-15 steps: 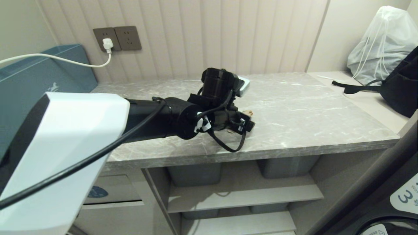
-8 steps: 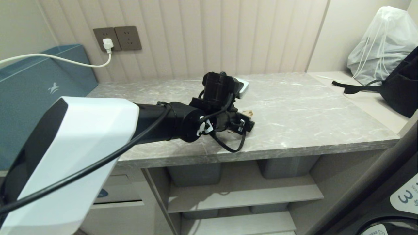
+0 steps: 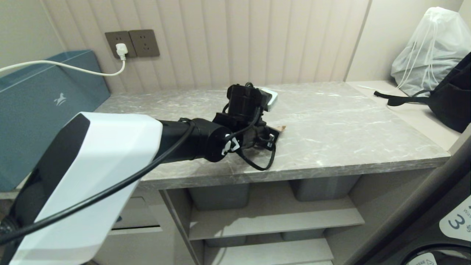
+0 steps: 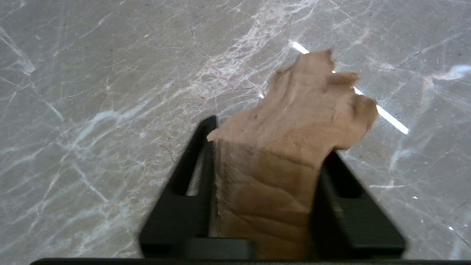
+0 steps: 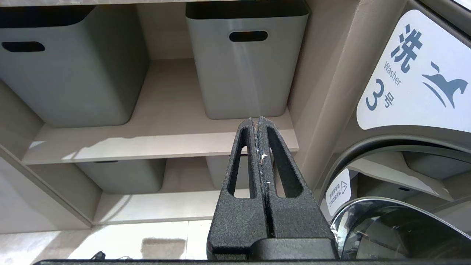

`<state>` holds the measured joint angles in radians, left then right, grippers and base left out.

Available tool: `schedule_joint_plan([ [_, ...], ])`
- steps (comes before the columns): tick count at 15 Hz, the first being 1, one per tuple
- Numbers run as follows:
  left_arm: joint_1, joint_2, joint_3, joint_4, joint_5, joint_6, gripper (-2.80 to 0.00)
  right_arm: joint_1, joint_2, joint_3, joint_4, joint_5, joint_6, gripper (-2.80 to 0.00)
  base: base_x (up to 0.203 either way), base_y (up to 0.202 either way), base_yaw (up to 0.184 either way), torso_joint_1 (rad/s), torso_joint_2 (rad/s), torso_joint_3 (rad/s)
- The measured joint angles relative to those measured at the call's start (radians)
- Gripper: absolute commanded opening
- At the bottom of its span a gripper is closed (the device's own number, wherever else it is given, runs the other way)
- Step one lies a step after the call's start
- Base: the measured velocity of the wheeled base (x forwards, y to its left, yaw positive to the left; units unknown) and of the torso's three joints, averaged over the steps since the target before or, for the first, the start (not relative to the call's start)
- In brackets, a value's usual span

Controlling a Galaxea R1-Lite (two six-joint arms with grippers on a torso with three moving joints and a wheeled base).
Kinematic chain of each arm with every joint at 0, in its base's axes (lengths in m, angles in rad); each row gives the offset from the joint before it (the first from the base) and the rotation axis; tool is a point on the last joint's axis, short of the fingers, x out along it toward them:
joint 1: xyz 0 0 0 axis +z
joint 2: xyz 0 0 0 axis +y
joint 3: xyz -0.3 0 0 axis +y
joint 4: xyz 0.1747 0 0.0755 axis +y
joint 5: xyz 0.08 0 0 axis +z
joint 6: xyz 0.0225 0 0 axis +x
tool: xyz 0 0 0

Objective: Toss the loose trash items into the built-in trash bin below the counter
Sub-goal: Pick up the garbage

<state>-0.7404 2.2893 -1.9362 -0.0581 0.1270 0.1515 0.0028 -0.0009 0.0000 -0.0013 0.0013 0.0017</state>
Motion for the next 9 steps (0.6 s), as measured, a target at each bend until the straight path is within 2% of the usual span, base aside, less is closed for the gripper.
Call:
schedule_joint_plan([
  [6, -0.003, -0.018, 0.003, 0.014, 0.000, -0.005, -2.80, 0.000, 0.000, 0.000, 0.000, 0.000, 0.000, -2.80, 0.000, 0.000, 0.000, 0.000, 0.00, 0.000],
  [9, -0.008, -0.064, 0.017, 0.028, 0.001, -0.030, -2.80, 0.000, 0.000, 0.000, 0.000, 0.000, 0.000, -2.80, 0.000, 0.000, 0.000, 0.000, 0.00, 0.000],
])
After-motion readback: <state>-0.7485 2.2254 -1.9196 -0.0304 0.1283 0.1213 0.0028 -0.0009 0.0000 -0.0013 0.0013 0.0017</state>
